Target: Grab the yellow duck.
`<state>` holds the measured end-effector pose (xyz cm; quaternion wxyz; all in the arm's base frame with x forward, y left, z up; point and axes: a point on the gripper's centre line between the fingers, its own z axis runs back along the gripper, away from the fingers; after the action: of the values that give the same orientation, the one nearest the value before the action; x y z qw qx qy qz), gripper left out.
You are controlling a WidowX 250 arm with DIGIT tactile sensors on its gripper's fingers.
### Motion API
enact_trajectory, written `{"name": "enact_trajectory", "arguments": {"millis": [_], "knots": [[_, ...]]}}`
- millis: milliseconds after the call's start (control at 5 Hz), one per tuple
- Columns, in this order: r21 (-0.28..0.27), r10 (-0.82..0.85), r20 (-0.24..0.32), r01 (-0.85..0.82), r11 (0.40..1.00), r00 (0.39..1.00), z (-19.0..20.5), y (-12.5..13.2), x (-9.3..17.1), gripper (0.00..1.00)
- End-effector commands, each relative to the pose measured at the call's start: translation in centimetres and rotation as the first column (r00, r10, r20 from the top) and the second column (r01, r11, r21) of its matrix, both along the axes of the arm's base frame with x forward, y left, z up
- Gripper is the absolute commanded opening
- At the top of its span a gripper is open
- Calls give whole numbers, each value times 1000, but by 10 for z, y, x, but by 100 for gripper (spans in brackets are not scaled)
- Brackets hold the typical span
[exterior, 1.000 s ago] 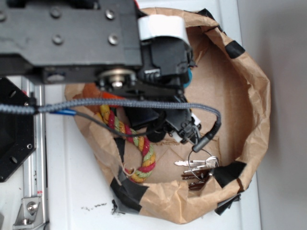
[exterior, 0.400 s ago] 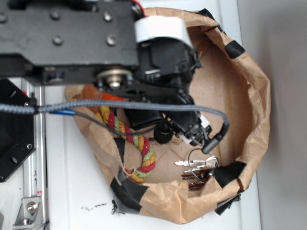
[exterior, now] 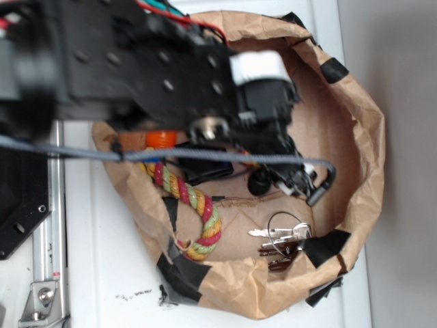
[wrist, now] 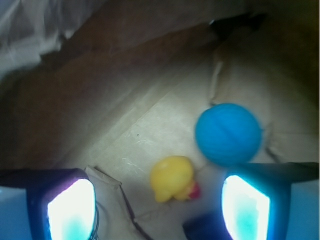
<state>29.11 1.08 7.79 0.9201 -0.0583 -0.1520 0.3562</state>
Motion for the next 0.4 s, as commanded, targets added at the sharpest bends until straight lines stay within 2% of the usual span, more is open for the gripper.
{"name": "enact_trajectory", "arguments": {"millis": [0, 200], "knots": [[-25, -1, 27, 2, 1000, 1000, -14, -7, 8, 35], [-21, -7, -25, 6, 1000, 1000, -30, -10, 1, 0]]}}
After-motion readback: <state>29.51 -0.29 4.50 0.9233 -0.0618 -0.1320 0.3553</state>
